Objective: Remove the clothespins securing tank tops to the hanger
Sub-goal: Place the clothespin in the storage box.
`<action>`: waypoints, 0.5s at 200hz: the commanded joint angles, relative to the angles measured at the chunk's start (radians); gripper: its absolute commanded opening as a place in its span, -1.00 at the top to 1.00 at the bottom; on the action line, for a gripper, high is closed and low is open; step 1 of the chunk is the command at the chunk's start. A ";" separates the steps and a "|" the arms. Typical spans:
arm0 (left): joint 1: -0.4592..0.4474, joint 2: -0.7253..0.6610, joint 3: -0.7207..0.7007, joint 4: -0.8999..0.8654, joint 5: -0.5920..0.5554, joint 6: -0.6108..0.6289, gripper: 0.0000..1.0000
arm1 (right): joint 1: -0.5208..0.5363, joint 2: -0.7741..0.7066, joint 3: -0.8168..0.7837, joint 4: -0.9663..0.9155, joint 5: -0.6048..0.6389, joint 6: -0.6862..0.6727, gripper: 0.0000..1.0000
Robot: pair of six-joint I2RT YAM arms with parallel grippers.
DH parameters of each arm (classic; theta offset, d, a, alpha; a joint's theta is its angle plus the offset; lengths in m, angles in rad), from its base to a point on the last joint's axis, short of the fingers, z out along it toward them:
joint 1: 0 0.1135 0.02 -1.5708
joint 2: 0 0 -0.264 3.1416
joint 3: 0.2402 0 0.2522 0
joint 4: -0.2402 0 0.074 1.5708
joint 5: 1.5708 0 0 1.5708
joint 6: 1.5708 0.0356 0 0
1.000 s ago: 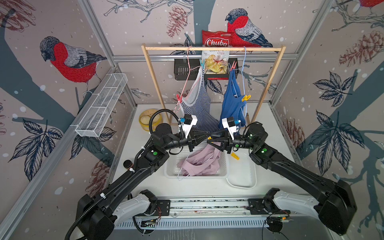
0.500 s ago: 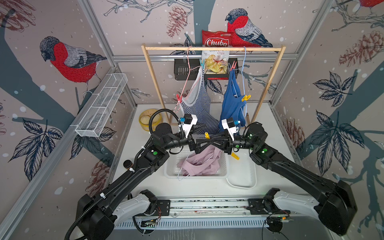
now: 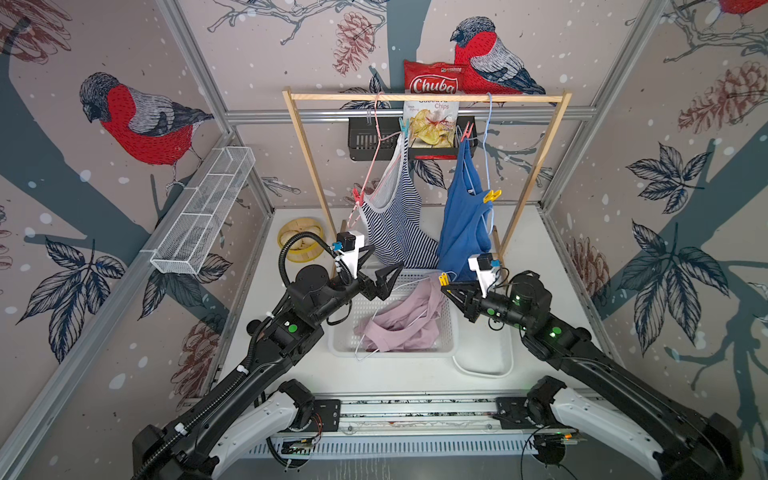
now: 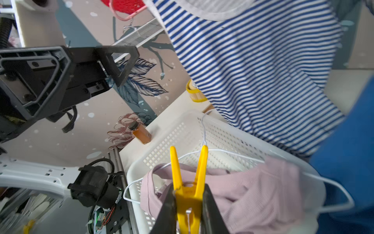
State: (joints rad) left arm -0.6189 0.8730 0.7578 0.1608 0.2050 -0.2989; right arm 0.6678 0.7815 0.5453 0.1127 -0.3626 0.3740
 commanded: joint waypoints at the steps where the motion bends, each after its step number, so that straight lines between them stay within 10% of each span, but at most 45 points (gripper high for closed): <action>1: -0.001 0.039 0.002 -0.156 -0.075 -0.081 -0.98 | -0.011 -0.090 -0.050 -0.109 0.209 0.118 0.99; 69: 0.008 0.092 -0.110 -0.200 -0.184 -0.411 -0.98 | -0.037 -0.116 -0.071 -0.371 0.489 0.275 1.00; 100: 0.054 0.179 -0.038 -0.302 -0.069 -0.346 -0.98 | -0.037 -0.031 -0.040 -0.430 0.528 0.297 1.00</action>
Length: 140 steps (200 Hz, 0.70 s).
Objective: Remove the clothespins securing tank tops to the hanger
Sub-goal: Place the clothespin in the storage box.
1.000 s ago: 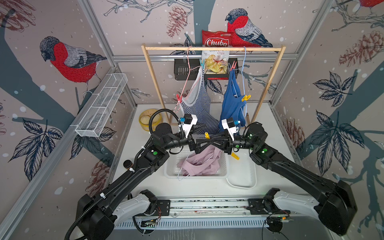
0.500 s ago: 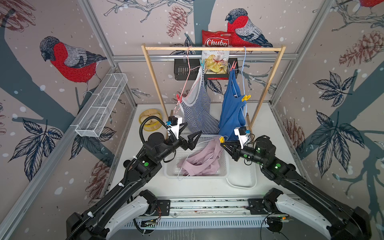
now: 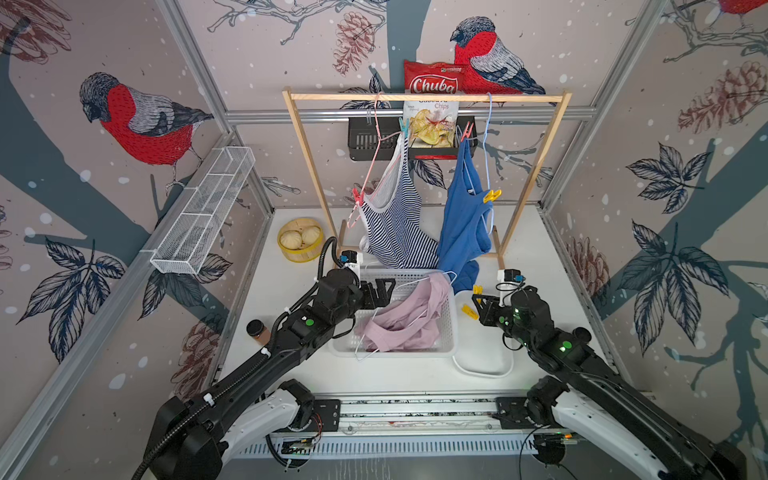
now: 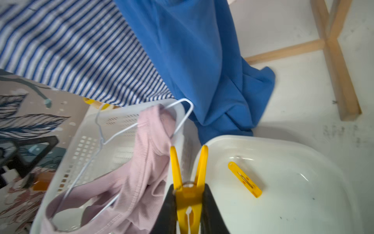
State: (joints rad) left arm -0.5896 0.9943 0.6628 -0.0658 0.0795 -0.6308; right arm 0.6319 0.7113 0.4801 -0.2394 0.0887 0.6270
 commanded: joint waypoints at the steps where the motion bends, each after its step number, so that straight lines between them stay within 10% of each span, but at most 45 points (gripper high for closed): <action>1: 0.025 0.060 0.060 -0.084 0.059 -0.012 -0.98 | -0.001 0.042 0.025 -0.079 0.079 0.045 1.00; 140: 0.127 0.281 0.267 -0.387 0.179 0.001 -0.98 | -0.004 0.367 0.179 -0.244 0.087 0.257 0.82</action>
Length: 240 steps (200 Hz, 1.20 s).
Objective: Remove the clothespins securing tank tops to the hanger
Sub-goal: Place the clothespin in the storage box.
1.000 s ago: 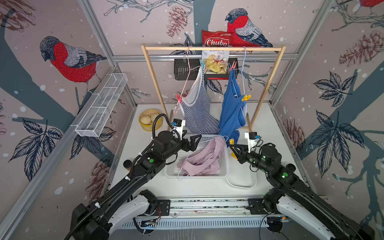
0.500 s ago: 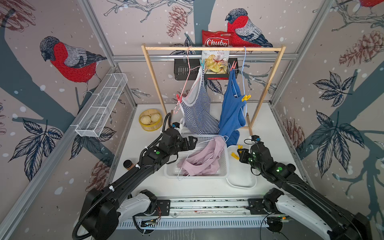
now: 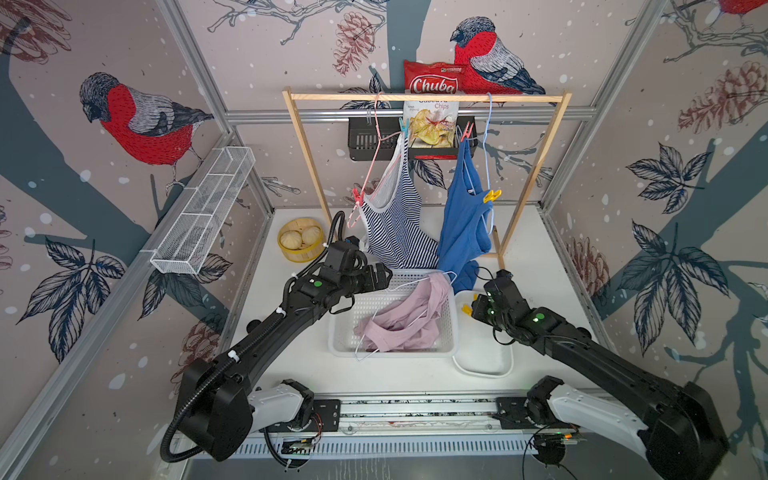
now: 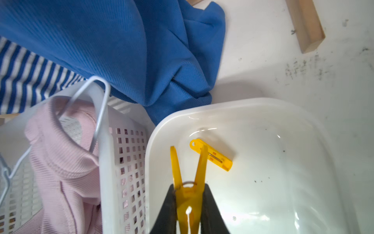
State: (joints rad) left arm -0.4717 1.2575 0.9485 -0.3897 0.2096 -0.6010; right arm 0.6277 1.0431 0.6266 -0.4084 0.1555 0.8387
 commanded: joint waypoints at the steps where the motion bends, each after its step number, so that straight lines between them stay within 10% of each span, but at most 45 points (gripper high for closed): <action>1: 0.009 0.018 -0.022 -0.060 0.050 -0.029 -0.98 | 0.002 0.035 0.032 -0.075 0.024 0.045 0.82; 98: 0.008 -0.066 -0.163 0.089 0.035 -0.020 -0.92 | -0.082 -0.040 -0.157 0.042 0.079 -0.020 0.16; 240: 0.004 0.086 -0.117 0.152 0.104 0.017 -0.42 | -0.088 -0.058 -0.038 0.140 -0.024 -0.098 0.03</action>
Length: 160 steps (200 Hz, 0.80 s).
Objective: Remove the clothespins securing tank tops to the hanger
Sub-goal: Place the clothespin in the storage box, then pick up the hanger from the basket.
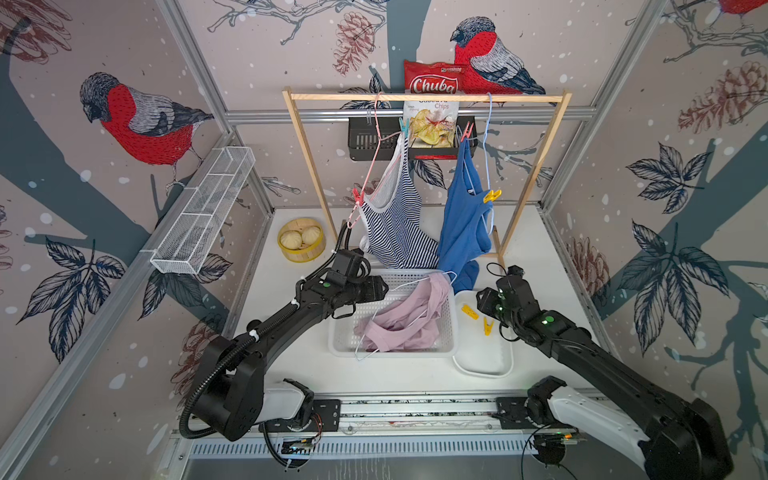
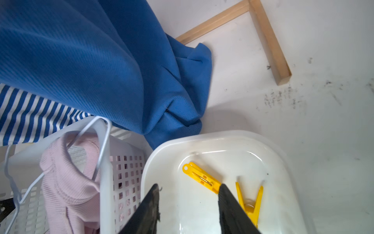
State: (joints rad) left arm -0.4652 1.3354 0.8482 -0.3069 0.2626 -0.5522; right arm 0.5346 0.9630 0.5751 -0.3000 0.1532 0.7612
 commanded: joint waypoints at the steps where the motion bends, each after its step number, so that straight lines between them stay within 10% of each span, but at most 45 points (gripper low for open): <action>1: -0.002 0.009 -0.018 0.072 0.051 -0.034 -0.41 | 0.004 0.024 0.014 0.032 -0.022 -0.021 0.03; 160: -0.021 -0.089 -0.130 0.186 0.257 -0.006 0.66 | 0.023 0.028 0.002 0.083 -0.094 -0.037 0.06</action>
State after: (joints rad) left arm -0.4847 1.2541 0.7181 -0.1616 0.4629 -0.5987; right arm 0.5514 0.9947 0.5758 -0.2604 0.0746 0.7322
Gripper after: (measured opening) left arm 0.217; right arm 0.473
